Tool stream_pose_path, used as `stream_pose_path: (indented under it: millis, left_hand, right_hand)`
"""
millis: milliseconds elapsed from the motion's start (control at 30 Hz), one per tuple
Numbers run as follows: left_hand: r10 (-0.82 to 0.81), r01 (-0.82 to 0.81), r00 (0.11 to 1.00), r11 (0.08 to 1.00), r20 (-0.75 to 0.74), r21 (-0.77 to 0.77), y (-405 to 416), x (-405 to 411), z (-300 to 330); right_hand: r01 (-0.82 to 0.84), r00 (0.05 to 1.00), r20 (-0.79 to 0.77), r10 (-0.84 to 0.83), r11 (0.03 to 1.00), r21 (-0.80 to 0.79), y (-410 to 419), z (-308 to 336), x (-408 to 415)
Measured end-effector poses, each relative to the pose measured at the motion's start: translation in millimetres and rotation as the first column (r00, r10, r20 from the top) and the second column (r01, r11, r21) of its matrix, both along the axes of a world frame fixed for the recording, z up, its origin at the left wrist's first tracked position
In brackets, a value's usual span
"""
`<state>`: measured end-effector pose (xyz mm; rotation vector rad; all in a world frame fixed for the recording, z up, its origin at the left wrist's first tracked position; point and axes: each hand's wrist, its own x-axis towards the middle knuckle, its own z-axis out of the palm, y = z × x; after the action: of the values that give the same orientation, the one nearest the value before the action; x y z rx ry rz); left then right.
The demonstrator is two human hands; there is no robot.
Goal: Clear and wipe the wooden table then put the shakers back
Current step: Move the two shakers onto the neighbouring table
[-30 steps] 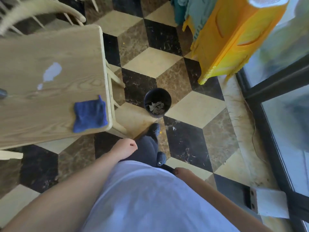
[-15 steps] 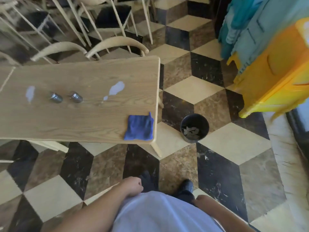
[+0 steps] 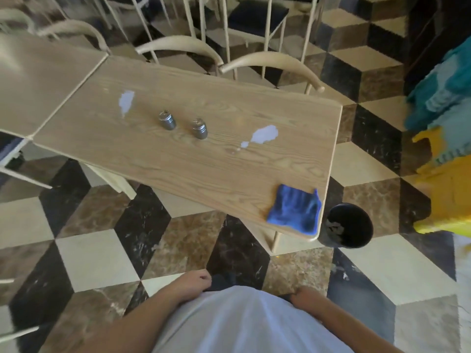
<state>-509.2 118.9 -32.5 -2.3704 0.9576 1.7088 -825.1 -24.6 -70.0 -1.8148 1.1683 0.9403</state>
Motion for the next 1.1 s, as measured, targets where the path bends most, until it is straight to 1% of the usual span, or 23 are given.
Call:
stream_pose_path:
  millis: [67,100,167,233,300,433,633,733,833,900,933,967,1033,1067,1100]
  left_hand:
    - [0.005,-0.006,0.999,0.999,-0.036,-0.031,9.4,25.2,-3.9]
    - [0.0,-0.003,0.998,0.999,-0.056,-0.048,13.7,35.9,-4.7]
    - [0.023,-0.028,0.996,0.998,-0.087,-0.057,23.0,56.0,-7.7]
    - [0.105,-0.109,0.991,0.993,-0.083,-0.042,36.7,73.6,-15.7]
    - [0.187,-0.188,0.981,0.982,-0.048,-0.029,50.1,87.8,-21.2]
    - [0.281,-0.281,0.959,0.959,-0.023,-0.028,67.8,102.7,-28.0]
    - [0.48,-0.48,0.877,0.877,-0.005,0.002,79.6,115.9,-29.1]
    - [0.519,-0.519,0.855,0.854,0.012,0.042,82.7,127.1,-32.4]
    - [0.537,-0.537,0.843,0.84,0.017,0.082,77.9,142.0,-30.2]
    - [0.533,-0.532,0.846,0.841,0.022,0.098,71.1,155.3,-27.3]
    - [0.521,-0.521,0.853,0.846,0.029,0.112,66.8,163.0,-25.0]
    - [0.519,-0.52,0.854,0.844,0.043,0.129,61.7,170.9,-21.7]
    - [0.528,-0.532,0.846,0.832,0.073,0.155,47.1,188.9,-16.6]
    - [0.526,-0.533,0.846,0.831,0.09,0.158,37.3,199.1,-14.7]
    - [0.526,-0.538,0.843,0.828,0.113,0.159,25.4,210.2,-12.0]
  right_hand:
    - [0.089,0.996,0.026,-0.089,0.996,-0.001,-1.5,0.1,29.8]
    - [0.152,0.988,0.005,-0.152,0.988,-0.001,-4.9,8.7,46.5]
    - [0.202,0.979,-0.015,-0.203,0.978,-0.044,-10.9,18.3,73.7]
    - [0.204,0.979,-0.011,-0.206,0.976,-0.077,-16.5,27.3,95.9]
    - [0.2,0.98,0.018,-0.199,0.975,-0.101,-20.1,34.1,116.6]
    - [0.152,0.986,0.08,-0.143,0.98,-0.124,-26.1,41.1,161.1]
    - [0.059,0.987,0.152,-0.048,0.996,-0.071,-43.6,39.2,217.9]
    - [0.007,0.985,0.17,0.003,0.998,-0.055,-55.4,34.5,238.7]
    - [0.009,0.977,0.215,0.001,0.999,-0.046,-71.1,32.9,264.4]
    - [-0.044,0.967,0.251,0.051,0.999,-0.032,-82.7,33.8,286.0]
    - [-0.04,0.961,0.272,0.044,0.999,-0.022,-87.7,35.4,298.5]
    - [0.016,0.953,0.303,-0.013,1.0,-0.008,-94.0,36.2,310.9]
    - [0.209,0.904,0.383,-0.19,0.978,-0.009,-111.3,38.9,337.8]
    - [0.274,0.874,0.426,-0.234,0.961,-0.035,-123.9,41.2,351.9]
    - [0.307,0.855,0.458,-0.242,0.949,-0.072,-139.4,43.6,366.7]
